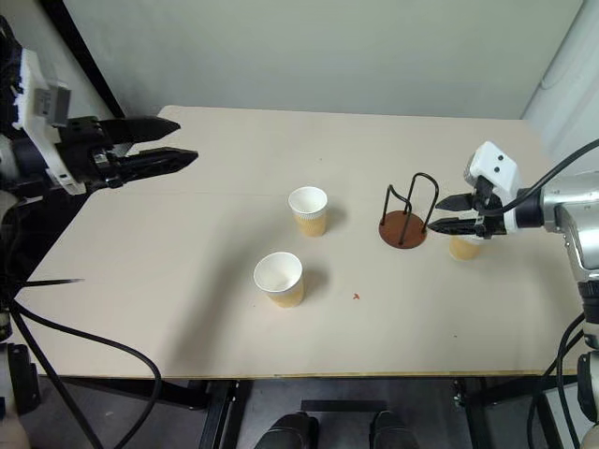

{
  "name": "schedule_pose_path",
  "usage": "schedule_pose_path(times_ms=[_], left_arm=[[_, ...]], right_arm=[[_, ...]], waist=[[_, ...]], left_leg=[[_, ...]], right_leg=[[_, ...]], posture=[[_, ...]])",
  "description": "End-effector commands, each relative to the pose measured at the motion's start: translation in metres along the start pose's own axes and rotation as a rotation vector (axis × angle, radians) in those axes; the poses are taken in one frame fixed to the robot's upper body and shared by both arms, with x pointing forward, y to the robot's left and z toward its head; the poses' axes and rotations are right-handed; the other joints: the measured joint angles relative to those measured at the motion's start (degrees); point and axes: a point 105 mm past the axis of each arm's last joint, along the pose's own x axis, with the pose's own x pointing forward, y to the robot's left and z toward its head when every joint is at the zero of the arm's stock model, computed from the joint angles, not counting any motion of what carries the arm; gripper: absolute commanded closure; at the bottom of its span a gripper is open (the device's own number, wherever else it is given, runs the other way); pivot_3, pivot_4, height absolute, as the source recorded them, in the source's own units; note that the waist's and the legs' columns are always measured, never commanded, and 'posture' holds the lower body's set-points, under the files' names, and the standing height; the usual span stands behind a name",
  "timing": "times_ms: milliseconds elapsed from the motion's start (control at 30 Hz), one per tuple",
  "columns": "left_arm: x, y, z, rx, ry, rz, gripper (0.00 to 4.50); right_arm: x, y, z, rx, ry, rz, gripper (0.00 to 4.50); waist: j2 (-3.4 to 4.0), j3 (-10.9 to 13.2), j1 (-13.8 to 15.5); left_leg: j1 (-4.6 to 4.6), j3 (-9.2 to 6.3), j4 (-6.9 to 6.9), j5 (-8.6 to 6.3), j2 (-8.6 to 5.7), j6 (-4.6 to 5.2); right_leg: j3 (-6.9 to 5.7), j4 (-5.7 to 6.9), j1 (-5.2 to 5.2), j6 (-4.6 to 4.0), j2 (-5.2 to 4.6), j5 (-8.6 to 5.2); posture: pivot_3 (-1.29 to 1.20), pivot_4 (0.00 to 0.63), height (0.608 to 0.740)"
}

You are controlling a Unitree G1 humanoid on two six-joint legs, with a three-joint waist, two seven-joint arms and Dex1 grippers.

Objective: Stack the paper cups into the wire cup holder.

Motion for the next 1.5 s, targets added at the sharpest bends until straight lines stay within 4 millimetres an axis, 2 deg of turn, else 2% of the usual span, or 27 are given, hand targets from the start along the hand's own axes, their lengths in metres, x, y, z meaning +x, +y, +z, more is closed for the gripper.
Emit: schedule_pose_path(times_ms=[33, 200, 400, 500, 700, 867, 967, 1100, 1233, 1500], left_arm=[[0.004, 0.002, 0.019, 0.066, -0.044, -0.024, 1.03], [0.019, 0.004, 0.018, 0.072, -0.062, -0.066, 1.03], [0.034, -0.002, 0.024, 0.082, -0.078, -0.156, 1.03], [0.044, -0.005, 0.025, 0.089, -0.083, -0.193, 1.03], [0.051, -0.016, 0.025, 0.086, -0.068, -0.272, 1.03], [0.043, -0.016, 0.006, 0.046, -0.024, -0.289, 1.03], [0.038, -0.016, 0.004, 0.040, -0.019, -0.275, 1.03], [0.028, -0.022, 0.007, 0.048, -0.021, -0.274, 1.03], [0.029, -0.034, 0.005, 0.047, -0.015, -0.319, 1.03], [0.032, -0.035, 0.008, 0.056, -0.012, -0.323, 1.03]], right_arm=[[-0.022, -0.005, 0.015, -0.040, -0.033, -0.086, 2.23], [-0.028, -0.002, 0.008, -0.007, -0.038, -0.141, 2.23], [-0.034, 0.000, 0.016, 0.021, -0.052, -0.179, 2.23], [-0.032, 0.003, 0.013, 0.035, -0.052, -0.179, 2.23], [-0.040, -0.009, 0.008, 0.052, -0.024, -0.203, 2.23], [-0.027, -0.014, 0.006, 0.088, -0.016, -0.195, 2.23], [-0.021, -0.014, 0.003, 0.103, -0.007, -0.180, 1.66], [-0.008, -0.012, 0.012, 0.074, -0.036, -0.171, 0.28], [0.003, -0.011, 0.017, 0.080, -0.045, -0.161, 0.28], [0.017, -0.009, 0.020, 0.070, -0.051, -0.135, 0.28]], waist=[[0.00, 0.0, 0.0], [0.00, 0.0, 0.0], [-0.01, 0.0, -0.1], [0.00, 0.0, -0.1], [0.00, 0.0, -0.1], [0.00, 0.0, -0.2], [0.00, 0.0, -0.3], [0.00, 0.0, -0.3], [0.00, 0.0, -0.2], [-0.01, 0.0, -0.1]], left_leg=[[-0.01, 0.00, 0.00, 0.00, 0.00, 0.00], [-0.03, 0.01, 0.00, -0.01, -0.01, -0.01], [-0.12, 0.02, 0.03, 0.00, 0.01, 0.00], [-0.16, 0.01, 0.06, 0.00, 0.00, 0.00], [-0.27, 0.02, 0.12, 0.02, 0.00, -0.01], [-0.30, 0.03, 0.13, 0.09, 0.00, 0.05], [-0.30, 0.03, 0.13, 0.10, 0.02, 0.05], [-0.35, 0.02, 0.13, 0.11, 0.02, 0.05], [-0.35, 0.07, 0.12, 0.11, 0.01, 0.05], [-0.35, 0.03, 0.20, 0.10, 0.01, 0.07]], right_leg=[[0.00, 0.00, -0.01, 0.00, 0.00, 0.00], [0.02, -0.05, 0.00, 0.01, 0.00, 0.01], [0.02, -0.05, -0.08, 0.08, 0.00, 0.04], [0.02, -0.12, -0.08, 0.12, 0.00, 0.05], [0.03, -0.25, -0.11, 0.25, 0.00, 0.10], [0.05, -0.42, -0.09, 0.34, 0.00, 0.14], [0.05, -0.44, -0.09, 0.35, 0.00, 0.15], [0.04, -0.54, -0.10, 0.37, 0.01, 0.15], [0.07, -0.65, -0.09, 0.38, 0.00, 0.16], [0.03, -0.65, -0.03, 0.38, -0.01, 0.16]], posture=[[0.00, 0.150, 0.740], [0.00, 0.150, 0.740], [0.00, 0.150, 0.740], [0.00, 0.150, 0.740], [0.00, 0.150, 0.740], [0.00, 0.150, 0.740], [0.00, 0.150, 0.740], [0.00, 0.150, 0.740], [0.00, 0.150, 0.740], [0.00, 0.150, 0.740]])
